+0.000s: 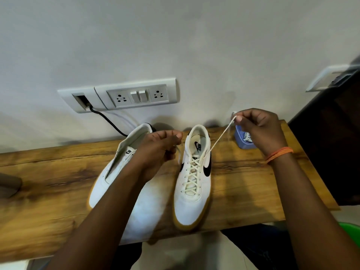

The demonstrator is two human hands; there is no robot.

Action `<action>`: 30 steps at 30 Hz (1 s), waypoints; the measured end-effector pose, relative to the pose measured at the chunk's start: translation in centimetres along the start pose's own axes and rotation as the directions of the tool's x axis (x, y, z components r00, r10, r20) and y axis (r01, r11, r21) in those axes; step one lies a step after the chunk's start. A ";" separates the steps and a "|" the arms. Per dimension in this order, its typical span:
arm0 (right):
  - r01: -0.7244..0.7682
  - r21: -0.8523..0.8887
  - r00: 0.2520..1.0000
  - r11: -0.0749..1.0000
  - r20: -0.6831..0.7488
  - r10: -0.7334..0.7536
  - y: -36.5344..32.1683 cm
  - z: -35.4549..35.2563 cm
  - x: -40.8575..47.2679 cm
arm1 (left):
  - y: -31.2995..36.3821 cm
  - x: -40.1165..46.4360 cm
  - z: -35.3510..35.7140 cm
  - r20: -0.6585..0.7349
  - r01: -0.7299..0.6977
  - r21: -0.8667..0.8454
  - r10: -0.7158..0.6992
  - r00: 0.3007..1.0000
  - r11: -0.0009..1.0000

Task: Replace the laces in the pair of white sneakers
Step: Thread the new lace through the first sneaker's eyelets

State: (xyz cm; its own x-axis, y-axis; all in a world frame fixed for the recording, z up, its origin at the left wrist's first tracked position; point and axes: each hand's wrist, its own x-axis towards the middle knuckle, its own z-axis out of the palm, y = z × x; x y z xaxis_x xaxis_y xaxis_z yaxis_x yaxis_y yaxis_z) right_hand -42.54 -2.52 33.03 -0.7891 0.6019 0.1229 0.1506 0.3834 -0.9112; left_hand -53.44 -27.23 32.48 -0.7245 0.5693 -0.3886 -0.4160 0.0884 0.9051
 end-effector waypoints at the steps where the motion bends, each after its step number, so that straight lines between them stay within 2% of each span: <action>1: -0.009 0.079 0.999 0.997 0.038 0.006 -0.4 0.4 -0.2 | 0.8 0.3 0.6 0.006 -0.007 0.015 0.007 1.000 1.000; 5: -0.070 0.265 0.985 0.962 0.172 0.025 -1.4 1.9 -0.7 | 4.5 1.7 2.6 -0.024 -0.143 0.201 0.151 0.988 0.969; 8: -0.116 0.412 0.974 0.904 0.226 0.022 -2.1 2.8 -1.0 | 6.4 2.8 4.0 0.026 -0.229 0.305 0.232 0.972 0.925; 10: -0.120 0.434 0.966 0.893 0.258 0.005 -2.4 3.1 -1.1 | 6.5 3.6 5.0 0.066 -0.253 0.327 0.246 0.967 0.911; 19: -0.141 0.367 0.975 0.920 0.211 0.065 -1.0 3.7 -0.8 | 3.1 7.8 6.4 0.195 -0.181 0.436 0.104 0.975 0.882; 22: -0.215 0.328 0.969 0.920 0.192 0.158 0.4 4.6 -0.7 | 2.2 9.1 5.8 0.185 -0.040 0.482 -0.057 0.981 0.875; 25: -0.252 0.211 0.962 0.944 0.164 0.220 2.1 6.2 -0.9 | 0.7 9.3 4.8 0.153 0.092 0.494 -0.191 0.970 0.865; 30: -0.181 -0.102 0.978 0.978 0.082 0.190 3.7 8.7 -1.0 | -1.4 9.3 3.8 0.050 0.080 0.474 -0.117 0.992 0.877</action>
State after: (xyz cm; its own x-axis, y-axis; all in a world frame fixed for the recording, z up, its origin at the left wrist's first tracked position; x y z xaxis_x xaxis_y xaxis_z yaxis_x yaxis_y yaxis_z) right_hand -46.38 -7.87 26.14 -0.7921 0.6044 -0.0852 0.3513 0.3373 -0.8734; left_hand -57.47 -18.95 28.27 -0.6423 0.5950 -0.4831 -0.1619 0.5108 0.8443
